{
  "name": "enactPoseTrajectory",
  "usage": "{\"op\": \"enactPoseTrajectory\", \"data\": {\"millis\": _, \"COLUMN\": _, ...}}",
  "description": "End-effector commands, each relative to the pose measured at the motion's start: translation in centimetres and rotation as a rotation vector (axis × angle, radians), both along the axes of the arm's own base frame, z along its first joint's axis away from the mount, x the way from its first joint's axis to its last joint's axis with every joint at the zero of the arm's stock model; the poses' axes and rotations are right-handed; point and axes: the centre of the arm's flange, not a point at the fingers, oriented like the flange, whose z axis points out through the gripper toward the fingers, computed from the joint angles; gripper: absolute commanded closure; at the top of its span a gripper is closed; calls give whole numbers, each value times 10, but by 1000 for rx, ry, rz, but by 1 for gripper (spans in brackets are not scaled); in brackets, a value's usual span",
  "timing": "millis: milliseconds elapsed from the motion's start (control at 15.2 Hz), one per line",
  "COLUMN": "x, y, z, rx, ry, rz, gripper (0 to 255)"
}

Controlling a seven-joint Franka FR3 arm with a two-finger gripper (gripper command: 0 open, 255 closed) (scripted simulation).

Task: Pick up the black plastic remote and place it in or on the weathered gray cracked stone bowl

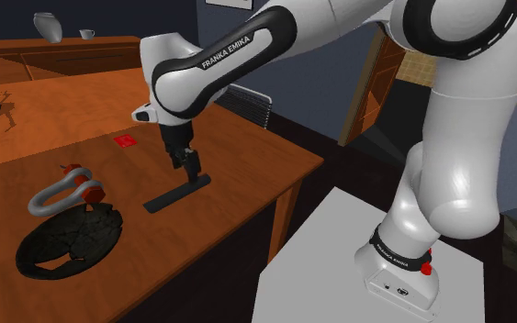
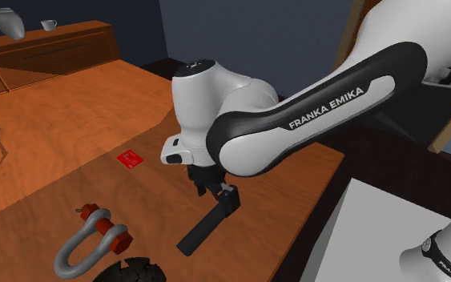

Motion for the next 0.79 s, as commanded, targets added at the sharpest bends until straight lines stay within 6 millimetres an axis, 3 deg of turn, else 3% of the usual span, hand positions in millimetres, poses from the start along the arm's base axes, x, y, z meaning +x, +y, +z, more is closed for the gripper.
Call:
{"op": "enactPoseTrajectory", "data": {"millis": 0, "x": 0, "y": 6, "z": -10, "rx": 0, "ry": -2, "rz": 18, "gripper": 0}}
{"op": "enactPoseTrajectory", "data": {"millis": 396, "x": -2, "y": 6, "z": -39, "rx": 0, "ry": -2, "rz": 18, "gripper": 0}}
{"op": "enactPoseTrajectory", "data": {"millis": 726, "x": -2, "y": 6, "z": -39, "rx": 0, "ry": -2, "rz": 18, "gripper": 0}}
